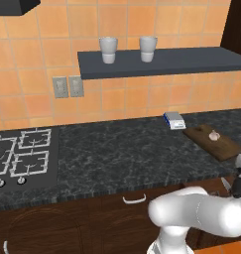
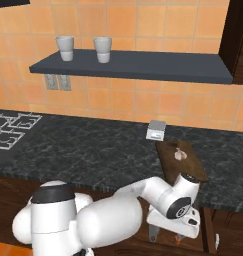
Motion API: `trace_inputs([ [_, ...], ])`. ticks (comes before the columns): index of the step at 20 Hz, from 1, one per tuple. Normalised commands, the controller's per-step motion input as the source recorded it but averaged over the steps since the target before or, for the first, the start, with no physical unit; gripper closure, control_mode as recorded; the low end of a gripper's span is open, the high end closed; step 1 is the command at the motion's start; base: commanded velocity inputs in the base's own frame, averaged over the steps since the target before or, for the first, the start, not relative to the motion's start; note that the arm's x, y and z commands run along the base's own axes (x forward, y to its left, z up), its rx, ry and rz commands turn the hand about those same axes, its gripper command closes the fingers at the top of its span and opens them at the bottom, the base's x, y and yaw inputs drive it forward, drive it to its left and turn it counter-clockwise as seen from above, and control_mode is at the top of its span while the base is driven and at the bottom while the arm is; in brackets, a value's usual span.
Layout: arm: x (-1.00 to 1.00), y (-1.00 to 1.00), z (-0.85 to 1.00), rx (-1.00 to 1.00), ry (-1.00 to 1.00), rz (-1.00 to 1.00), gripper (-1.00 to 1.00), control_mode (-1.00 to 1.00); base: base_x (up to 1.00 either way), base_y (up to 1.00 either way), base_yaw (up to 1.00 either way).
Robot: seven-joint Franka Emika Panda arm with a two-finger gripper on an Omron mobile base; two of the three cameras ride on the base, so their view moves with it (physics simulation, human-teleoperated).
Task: Place the appropriate cutting tool for cutting the garlic skin on the cutting board.
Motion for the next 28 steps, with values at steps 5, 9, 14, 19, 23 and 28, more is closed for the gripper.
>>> trace_inputs([
  [5, 0.09, -0.09, -0.74, 0.02, 0.06, 0.06, -1.0, -1.0, 0.0, 0.0, 0.0],
  [9, -0.1, 0.0, -0.58, 0.04, 0.23, 0.05, -1.0, -1.0, 0.0, 0.0, 0.0],
  [14, -0.79, 0.0, -0.15, 0.03, 0.14, 0.09, -1.0, -1.0, 0.0, 0.0, 0.0],
  [19, -1.0, 0.04, 0.0, 0.02, 0.09, 0.14, -1.0, -1.0, 0.0, 0.0, 0.0],
  [23, -1.0, 0.17, 0.16, 0.0, 0.12, 0.16, -1.0, -1.0, 0.0, 0.0, 0.0],
  [28, -0.97, 0.02, 0.44, 0.0, 0.02, 0.14, -1.0, -1.0, 0.0, 0.0, 0.0],
])
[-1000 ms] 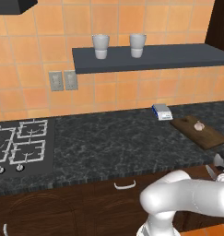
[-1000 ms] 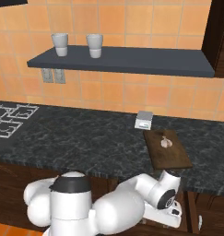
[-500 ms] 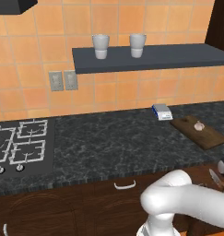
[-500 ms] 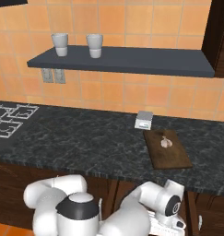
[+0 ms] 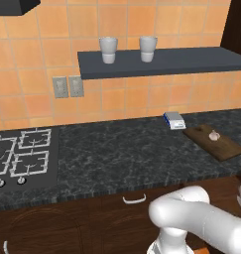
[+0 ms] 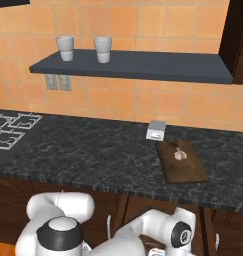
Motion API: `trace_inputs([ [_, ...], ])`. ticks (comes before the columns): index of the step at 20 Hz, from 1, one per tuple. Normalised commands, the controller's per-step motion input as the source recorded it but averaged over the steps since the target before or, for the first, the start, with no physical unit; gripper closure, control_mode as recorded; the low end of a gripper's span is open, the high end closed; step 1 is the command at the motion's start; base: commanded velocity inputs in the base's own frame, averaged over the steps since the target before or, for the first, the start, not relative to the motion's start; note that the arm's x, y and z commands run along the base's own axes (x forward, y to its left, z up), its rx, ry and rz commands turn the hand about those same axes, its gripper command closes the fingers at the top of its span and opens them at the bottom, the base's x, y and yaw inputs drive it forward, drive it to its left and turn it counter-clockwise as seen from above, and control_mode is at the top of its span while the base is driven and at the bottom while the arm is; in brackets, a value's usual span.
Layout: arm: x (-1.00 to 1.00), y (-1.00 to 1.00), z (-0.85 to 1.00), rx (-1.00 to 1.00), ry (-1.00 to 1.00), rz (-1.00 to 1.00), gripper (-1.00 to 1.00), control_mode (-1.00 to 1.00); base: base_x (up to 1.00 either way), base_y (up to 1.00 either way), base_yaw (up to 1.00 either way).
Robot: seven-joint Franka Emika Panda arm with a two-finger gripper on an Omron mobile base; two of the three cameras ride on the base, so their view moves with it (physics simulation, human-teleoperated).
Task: Place the appropriate cutting tool for cutting the garlic skin on the cutting board.
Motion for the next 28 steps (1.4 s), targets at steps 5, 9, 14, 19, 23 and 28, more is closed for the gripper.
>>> trace_inputs([
  [5, 0.31, -0.4, 0.84, 0.0, 0.0, 0.1, -1.0, -1.0, 0.0, 0.0, 0.0],
  [9, 0.68, -0.47, 0.43, 0.0, -0.05, 0.05, -1.0, -1.0, 0.0, 0.0, 0.0],
  [14, 0.65, -0.26, 0.03, 0.06, 0.0, 0.06, -1.0, -1.0, 0.0, 0.0, 0.0],
  [19, 0.21, 0.0, -0.02, 0.02, -0.09, 0.0, -1.0, -1.0, 0.0, 0.0, 0.0],
  [23, 0.06, -0.1, 0.0, 0.0, 0.0, 0.0, -1.0, -1.0, 0.0, 0.0, 0.0],
  [28, 0.0, -0.04, 0.0, 0.0, 0.0, 0.0, -1.0, -1.0, 0.0, 0.0, 0.0],
])
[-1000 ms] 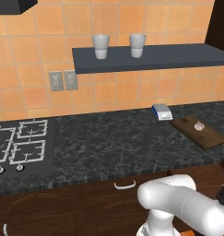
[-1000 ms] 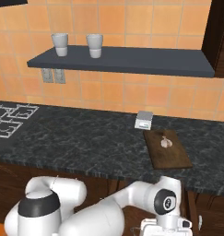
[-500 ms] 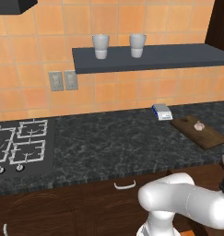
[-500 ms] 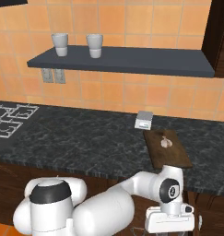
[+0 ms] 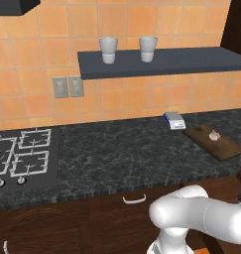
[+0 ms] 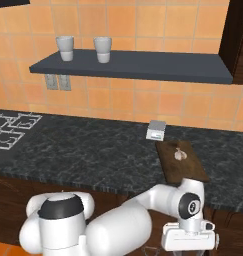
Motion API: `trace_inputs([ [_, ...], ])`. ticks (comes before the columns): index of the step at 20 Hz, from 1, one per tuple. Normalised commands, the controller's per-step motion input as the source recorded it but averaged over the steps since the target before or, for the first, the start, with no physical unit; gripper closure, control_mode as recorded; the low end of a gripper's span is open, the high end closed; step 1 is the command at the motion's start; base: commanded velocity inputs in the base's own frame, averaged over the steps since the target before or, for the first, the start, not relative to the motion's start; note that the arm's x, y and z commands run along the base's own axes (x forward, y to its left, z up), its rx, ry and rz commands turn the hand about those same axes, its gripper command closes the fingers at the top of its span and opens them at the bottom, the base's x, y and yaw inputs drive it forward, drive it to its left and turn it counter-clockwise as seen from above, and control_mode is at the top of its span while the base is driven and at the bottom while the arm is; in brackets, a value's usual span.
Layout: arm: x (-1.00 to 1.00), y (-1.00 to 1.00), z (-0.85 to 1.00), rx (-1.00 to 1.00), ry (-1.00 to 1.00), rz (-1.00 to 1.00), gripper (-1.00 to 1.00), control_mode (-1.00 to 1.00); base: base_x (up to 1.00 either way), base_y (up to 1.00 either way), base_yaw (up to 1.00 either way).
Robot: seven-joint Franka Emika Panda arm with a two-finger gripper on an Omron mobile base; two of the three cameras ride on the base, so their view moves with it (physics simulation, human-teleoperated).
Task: Place the appropriate cutting tool for cutting the garlic skin on the cutting board.
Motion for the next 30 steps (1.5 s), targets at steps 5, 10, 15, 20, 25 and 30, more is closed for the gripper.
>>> trace_inputs([
  [5, 0.0, 0.0, 0.0, 0.0, 0.0, 0.0, -1.0, -1.0, 0.0, 0.0, 0.0],
  [10, -0.14, 0.09, -0.04, 0.0, -0.18, -0.02, -1.0, -1.0, 0.0, 0.0, 0.0],
  [15, -0.23, 0.41, -0.16, 0.0, -0.54, -0.22, -1.0, -1.0, 0.0, 0.0, 0.0],
  [20, 0.27, 0.09, -0.29, 0.0, -0.07, -0.18, -1.0, -1.0, 0.0, 0.0, 0.0],
  [25, 0.19, 0.0, -0.59, 0.0, 0.0, -0.02, -1.0, -1.0, 0.0, 0.0, 0.0],
  [30, 0.33, -0.21, -0.51, 0.0, 0.0, 0.0, -1.0, -1.0, 0.0, 0.0, 0.0],
])
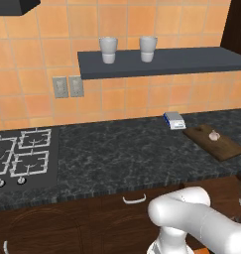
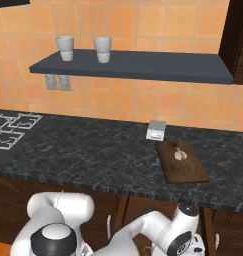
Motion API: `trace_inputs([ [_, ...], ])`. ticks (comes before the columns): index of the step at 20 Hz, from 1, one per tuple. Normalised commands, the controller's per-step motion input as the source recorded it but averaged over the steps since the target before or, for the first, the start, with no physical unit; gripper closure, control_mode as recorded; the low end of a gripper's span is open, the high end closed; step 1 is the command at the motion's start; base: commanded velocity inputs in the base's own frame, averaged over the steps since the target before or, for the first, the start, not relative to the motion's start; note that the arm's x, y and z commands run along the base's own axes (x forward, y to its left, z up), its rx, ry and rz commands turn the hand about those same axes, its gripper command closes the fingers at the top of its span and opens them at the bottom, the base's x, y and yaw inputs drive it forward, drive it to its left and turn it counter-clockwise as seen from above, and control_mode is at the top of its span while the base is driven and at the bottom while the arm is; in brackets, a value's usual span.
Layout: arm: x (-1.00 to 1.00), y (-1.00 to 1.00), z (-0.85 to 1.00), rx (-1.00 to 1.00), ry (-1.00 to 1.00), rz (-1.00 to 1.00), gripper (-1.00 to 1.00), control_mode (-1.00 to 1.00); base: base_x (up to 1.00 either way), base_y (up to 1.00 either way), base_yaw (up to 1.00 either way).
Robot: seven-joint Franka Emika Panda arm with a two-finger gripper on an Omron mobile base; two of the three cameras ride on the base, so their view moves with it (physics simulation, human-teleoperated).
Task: Place the appropriate cutting tool for cutting the garlic skin on the cutting board.
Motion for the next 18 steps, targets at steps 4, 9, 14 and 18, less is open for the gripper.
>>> trace_inputs([
  [4, 0.2, -0.3, -0.43, 0.0, 0.0, 0.0, -1.0, -1.0, 0.0, 0.0, 0.0],
  [9, 0.01, -0.2, -0.5, 0.0, 0.0, 0.0, -1.0, -1.0, 0.0, 0.0, 0.0],
  [14, -0.01, -0.03, -0.49, 0.0, -0.05, 0.0, 1.0, -1.0, 0.0, 0.0, 0.0],
  [18, -0.31, 0.0, -0.32, 0.0, -0.17, 0.0, 1.0, -1.0, 0.0, 0.0, 0.0],
])
